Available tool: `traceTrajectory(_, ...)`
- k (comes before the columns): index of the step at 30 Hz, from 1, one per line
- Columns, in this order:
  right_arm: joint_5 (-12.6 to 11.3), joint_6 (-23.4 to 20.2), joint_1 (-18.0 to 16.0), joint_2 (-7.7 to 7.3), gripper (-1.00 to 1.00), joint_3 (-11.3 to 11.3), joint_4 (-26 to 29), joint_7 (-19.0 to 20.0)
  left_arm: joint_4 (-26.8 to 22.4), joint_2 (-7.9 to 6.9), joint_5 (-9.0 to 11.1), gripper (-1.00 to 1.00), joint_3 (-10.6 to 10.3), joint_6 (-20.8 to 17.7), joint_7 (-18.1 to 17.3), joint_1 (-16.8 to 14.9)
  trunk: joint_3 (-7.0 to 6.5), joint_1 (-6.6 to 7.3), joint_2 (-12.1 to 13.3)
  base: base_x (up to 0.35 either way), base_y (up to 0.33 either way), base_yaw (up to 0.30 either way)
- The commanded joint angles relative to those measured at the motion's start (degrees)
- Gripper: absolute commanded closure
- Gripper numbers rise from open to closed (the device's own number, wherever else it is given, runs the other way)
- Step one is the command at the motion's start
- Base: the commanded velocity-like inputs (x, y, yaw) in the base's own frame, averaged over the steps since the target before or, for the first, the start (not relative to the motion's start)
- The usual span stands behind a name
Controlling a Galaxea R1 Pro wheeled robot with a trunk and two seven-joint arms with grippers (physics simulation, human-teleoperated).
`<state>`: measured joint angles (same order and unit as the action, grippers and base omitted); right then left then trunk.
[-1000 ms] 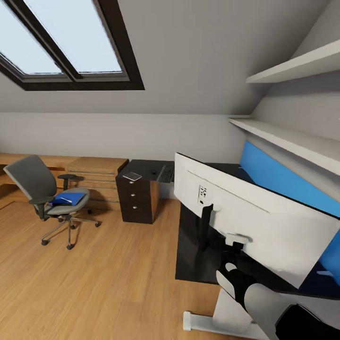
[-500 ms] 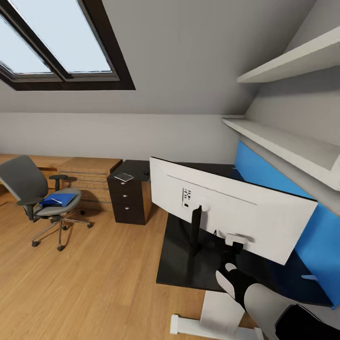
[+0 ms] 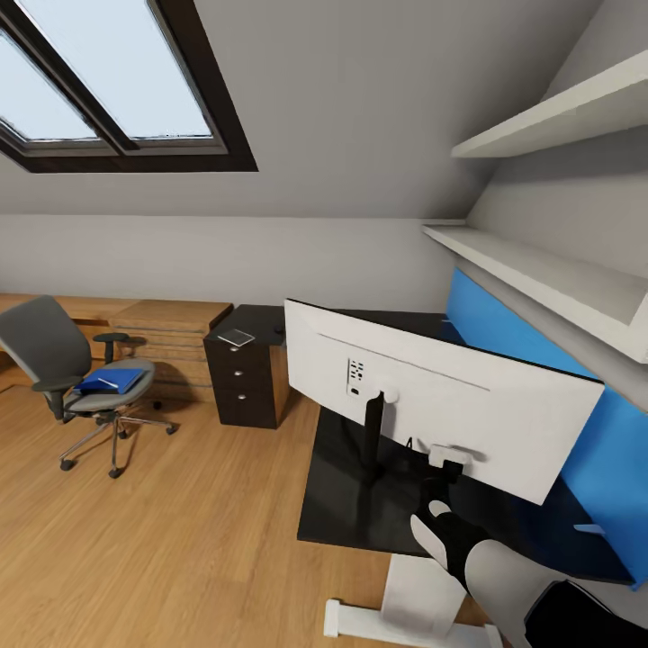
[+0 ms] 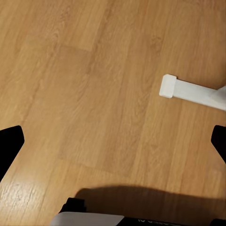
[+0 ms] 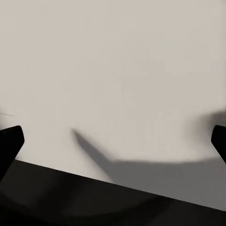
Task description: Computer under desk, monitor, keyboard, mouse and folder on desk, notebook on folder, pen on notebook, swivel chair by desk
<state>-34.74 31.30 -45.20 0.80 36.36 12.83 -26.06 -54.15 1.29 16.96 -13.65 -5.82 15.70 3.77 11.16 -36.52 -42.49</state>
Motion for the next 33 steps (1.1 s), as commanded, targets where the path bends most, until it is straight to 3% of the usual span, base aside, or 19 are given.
traceTrajectory(1, -0.3, 0.2, -0.1, -0.01, -1.00, 0.5, 0.0, -0.3, -0.1, 0.00, 0.4, -1.00, -0.1, -0.3, 0.4, 0.0, 0.08, -0.02, -0.1, 0.000, 0.000, 0.000)
traceTrajectory(19, -0.3, 0.2, -0.1, -0.04, -1.00, 0.5, -0.2, -0.3, -0.2, 0.02, 0.3, -1.00, -0.5, -0.3, 0.4, 0.0, 0.08, -0.02, -0.1, 0.003, -0.097, 0.000)
traceTrajectory(33, -0.3, 0.2, -0.1, -0.08, -1.00, 0.5, -0.4, -0.4, -0.1, 0.01, 0.4, -1.00, -0.5, -0.3, 0.4, 0.0, 0.08, -0.02, -0.1, 0.175, -0.024, 0.000)
